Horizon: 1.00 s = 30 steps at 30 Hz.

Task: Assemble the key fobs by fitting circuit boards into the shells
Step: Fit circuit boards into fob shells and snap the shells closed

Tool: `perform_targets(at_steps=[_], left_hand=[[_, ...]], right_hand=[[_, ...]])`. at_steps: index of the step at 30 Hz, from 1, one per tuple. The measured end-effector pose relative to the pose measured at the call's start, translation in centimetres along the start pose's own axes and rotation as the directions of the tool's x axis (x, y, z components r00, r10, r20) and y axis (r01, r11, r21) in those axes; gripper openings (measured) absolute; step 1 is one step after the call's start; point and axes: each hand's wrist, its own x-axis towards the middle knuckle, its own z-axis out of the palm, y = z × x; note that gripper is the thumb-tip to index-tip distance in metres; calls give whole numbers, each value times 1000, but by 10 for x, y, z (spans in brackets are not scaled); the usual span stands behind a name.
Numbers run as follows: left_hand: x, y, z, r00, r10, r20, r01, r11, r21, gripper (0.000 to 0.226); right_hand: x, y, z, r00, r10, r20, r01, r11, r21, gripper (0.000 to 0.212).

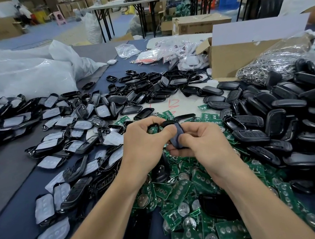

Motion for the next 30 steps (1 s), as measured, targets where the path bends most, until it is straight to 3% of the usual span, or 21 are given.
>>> perform_targets(at_steps=[4,8,10,13,16,18,24,25,27,29,30], left_hand=[[0,2,-2,998,60,17,-59,998,-13,10],[-2,3,-9,959,282,-23,-279,956,90,19],[-7,4,-10,910,409,-71,-391,902,184,21],[-10,1,-10,777,624,-85,-564,750,346,14],[-8,-2,-9,665,742,-81,-657,634,408,16],[-8,-1,-9,642,762,-86,-668,610,426,19],[-8,-3,-10,641,755,-136,-614,611,500,14],[-8,-2,-10,661,737,-143,-595,631,498,15],[-7,-1,-10,745,646,-166,-520,718,462,21],[-8,-1,-7,855,478,-201,-385,844,372,27],[-8,-1,-5,893,394,-218,-314,892,326,27]], right_hand=[[-1,3,0,983,-177,-59,161,964,-212,37],[-7,4,5,871,-481,-97,372,777,-508,30],[-11,0,7,770,-626,-121,467,683,-561,31],[-13,0,5,626,-770,-123,548,547,-632,34],[-14,0,4,577,-801,-162,543,524,-656,39],[-14,1,5,568,-805,-171,534,518,-668,43],[-14,3,6,607,-783,-135,544,533,-649,40],[-15,2,7,643,-754,-138,541,574,-615,38],[-14,-2,8,775,-605,-184,476,750,-459,35],[-10,-5,8,909,-354,-221,323,932,-166,31],[-8,-7,7,950,-231,-212,237,971,6,28]])
